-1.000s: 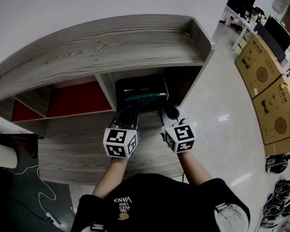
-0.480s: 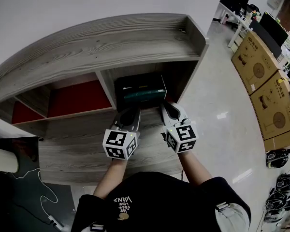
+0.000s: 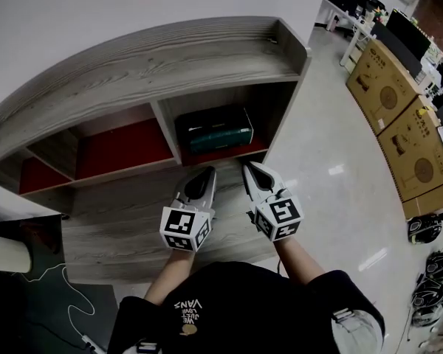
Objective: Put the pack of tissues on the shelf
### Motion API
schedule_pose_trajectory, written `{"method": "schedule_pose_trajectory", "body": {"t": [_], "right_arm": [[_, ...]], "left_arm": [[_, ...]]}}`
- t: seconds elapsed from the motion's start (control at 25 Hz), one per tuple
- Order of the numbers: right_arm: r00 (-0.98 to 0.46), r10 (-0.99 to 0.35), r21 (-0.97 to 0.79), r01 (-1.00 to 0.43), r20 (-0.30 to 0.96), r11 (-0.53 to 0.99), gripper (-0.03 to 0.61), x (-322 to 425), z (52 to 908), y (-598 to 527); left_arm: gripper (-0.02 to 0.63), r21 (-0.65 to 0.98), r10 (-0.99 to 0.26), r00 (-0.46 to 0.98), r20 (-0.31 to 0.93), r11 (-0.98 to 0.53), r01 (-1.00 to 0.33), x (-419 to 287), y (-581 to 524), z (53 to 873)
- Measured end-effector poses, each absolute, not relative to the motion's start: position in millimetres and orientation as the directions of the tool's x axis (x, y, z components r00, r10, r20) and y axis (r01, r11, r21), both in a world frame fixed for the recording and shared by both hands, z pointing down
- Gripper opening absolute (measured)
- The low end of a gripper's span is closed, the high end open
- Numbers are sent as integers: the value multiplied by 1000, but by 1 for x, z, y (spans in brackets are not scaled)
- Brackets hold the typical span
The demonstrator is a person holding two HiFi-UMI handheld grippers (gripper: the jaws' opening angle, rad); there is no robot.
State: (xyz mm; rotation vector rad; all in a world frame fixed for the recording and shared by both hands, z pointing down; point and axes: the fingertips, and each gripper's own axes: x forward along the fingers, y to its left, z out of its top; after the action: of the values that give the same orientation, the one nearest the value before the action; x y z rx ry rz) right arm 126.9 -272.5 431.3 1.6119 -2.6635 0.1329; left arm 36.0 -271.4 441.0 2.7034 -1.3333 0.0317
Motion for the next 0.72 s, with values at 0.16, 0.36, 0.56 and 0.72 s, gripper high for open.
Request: {"method": "schedule_pose_trajectory", "body": {"t": [0.16, 0.36, 0.56, 0.72], "right_arm": [[-446, -891, -69, -895, 86, 441, 5, 122, 441, -257], [-401, -909, -79, -915, 114, 395, 5, 120, 452, -237], [-369, -921, -110, -928, 130, 356, 5, 117, 460, -214], [-352, -926, -130, -933, 138, 335, 5, 108, 465, -198]], "left_arm": [[51, 110, -785, 615, 73, -606, -788, 27, -260, 446], [51, 110, -761, 644, 79, -635, -764, 20, -240, 452], [51, 120, -754, 650, 92, -640, -759, 5, -221, 459], [51, 123, -747, 657, 104, -646, -754, -10, -206, 465]]}}
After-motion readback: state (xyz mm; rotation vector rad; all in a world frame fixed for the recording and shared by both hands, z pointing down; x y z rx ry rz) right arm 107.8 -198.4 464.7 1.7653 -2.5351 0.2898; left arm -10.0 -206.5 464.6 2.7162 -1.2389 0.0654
